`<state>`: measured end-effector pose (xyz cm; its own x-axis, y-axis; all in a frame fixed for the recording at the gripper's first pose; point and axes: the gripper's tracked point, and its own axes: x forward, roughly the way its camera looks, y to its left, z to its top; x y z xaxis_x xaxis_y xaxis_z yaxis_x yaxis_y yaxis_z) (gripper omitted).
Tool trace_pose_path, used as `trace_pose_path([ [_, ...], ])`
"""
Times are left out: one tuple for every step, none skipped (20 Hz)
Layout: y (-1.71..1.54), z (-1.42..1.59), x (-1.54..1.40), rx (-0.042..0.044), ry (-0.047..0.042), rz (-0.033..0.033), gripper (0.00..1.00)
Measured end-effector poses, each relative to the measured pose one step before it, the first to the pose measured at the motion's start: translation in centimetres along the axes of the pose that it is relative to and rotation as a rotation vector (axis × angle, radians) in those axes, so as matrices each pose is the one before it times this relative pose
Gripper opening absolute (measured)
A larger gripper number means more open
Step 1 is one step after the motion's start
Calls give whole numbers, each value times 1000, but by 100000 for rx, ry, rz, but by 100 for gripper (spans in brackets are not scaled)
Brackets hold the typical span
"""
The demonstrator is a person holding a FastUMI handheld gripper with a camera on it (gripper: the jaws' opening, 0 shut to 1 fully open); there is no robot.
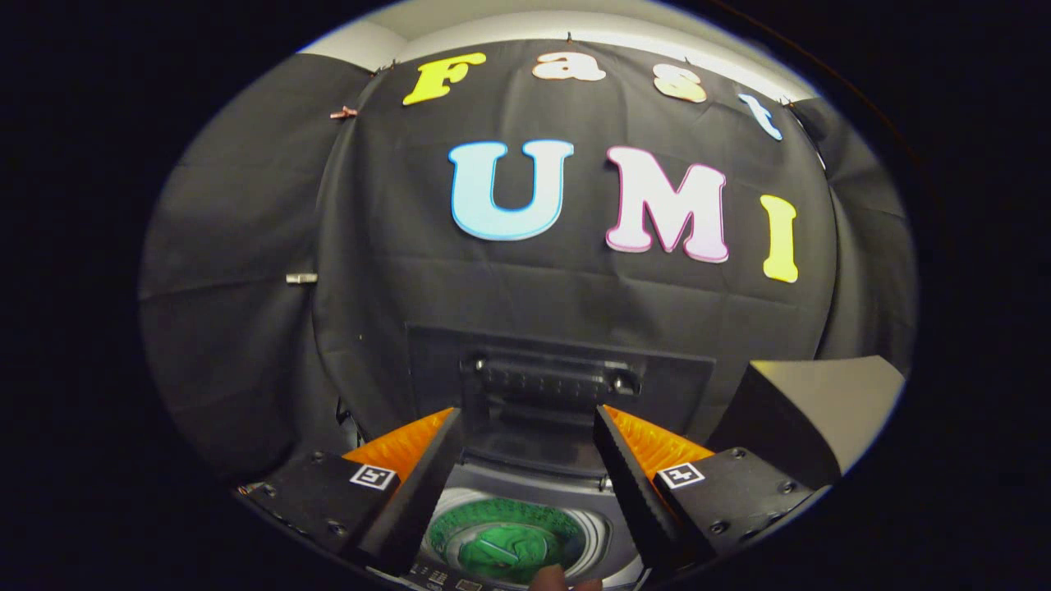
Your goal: Put the clothes into the washing machine and then close the washing machine lid.
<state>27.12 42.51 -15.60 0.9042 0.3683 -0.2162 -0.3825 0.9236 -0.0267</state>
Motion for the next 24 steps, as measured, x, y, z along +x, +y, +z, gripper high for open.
trace_pose_path([
  [-194, 1406, 296, 530, -2061, -627, 100],
  [-303, 1549, 541, 1016, -2505, -723, 100],
  [-335, 1479, 616, 827, -2244, -1080, 100],
  [-474, 1229, 691, 801, -1686, -1210, 99],
  [-122, 984, 242, 1342, -435, -1236, 99],
  [-302, 1203, 910, 542, 118, -944, 99],
  [-387, 955, 839, -664, -952, -1125, 99],
  [-481, 1218, 1137, -1909, -936, -1473, 99],
  [-249, 562, 881, -1584, -205, -1118, 99],
  [-175, -19, 845, -1338, 1461, -698, 99],
  [-22, -283, 895, -62, 3008, -250, 99],
  [125, -506, 1008, 1041, 3555, 185, 99],
  [256, -775, 1084, 194, 4616, 1153, 99],
  [88, -945, 1098, 317, 4434, 495, 99],
  [-474, -890, 1096, 1081, 4153, -650, 100],
  [-472, -989, 1108, 964, 3854, -1440, 100],
  [-308, -1056, 1079, 1158, 3439, -1238, 100],
  [-290, -878, 957, 1580, 3178, -789, 100],
  [-388, -562, 1072, 2200, 2554, -825, 100],
  [-220, -597, 934, 2604, 2478, -19, 100],
  [-143, -892, 423, 2616, 2647, -627, 100],
  [16, -1064, 532, 2834, 2914, 241, 100],
  [-106, -598, -95, 976, 844, 593, 100],
  [-3, 1085, 665, -2372, -2645, -366, 100],
])
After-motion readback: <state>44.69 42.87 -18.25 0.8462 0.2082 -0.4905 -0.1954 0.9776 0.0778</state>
